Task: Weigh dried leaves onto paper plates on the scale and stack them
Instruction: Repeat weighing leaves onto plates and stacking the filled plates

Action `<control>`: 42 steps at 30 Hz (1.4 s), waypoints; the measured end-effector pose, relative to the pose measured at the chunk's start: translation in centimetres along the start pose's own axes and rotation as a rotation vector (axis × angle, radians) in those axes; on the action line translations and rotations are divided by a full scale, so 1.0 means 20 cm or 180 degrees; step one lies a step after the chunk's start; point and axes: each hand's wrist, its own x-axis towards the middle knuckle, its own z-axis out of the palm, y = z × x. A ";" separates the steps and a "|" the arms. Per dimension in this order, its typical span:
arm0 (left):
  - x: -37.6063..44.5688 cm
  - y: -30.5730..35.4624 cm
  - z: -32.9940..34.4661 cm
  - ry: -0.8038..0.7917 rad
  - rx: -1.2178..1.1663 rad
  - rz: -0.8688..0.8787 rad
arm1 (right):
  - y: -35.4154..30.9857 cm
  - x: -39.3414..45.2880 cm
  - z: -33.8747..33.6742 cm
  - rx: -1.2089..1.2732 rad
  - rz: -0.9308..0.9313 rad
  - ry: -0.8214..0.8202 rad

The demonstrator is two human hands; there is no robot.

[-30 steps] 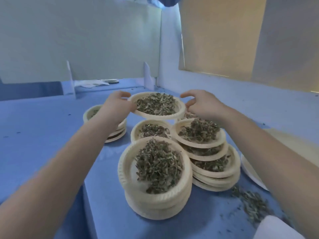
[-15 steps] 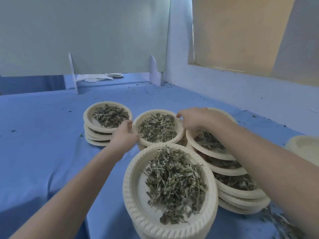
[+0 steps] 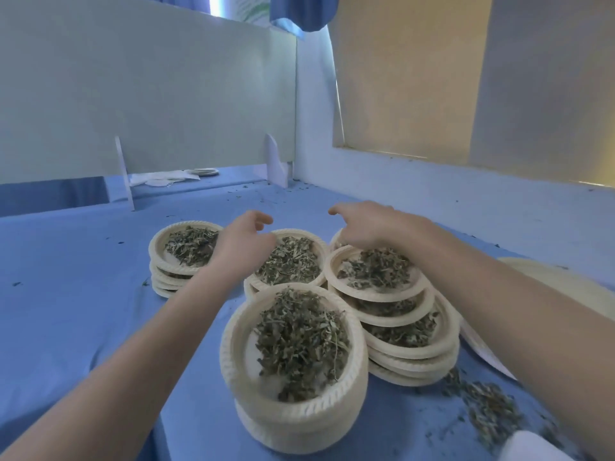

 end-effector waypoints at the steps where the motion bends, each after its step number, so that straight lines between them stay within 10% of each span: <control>1: -0.03 0.08 0.01 -0.0075 0.0007 0.0115 | 0.01 -0.04 -0.03 0.0013 -0.0002 0.0054; 13: -0.34 0.81 0.73 -0.1325 -0.0177 0.0730 | 0.64 -0.62 -0.13 0.0358 0.0549 0.0283; 23: -0.39 0.89 1.31 -0.1372 0.1580 0.0896 | 1.32 -0.82 0.16 0.0422 0.1606 0.0013; 42: -0.25 1.07 1.12 -0.1305 0.1038 0.0831 | 1.34 -0.90 0.02 0.1336 0.1828 0.0891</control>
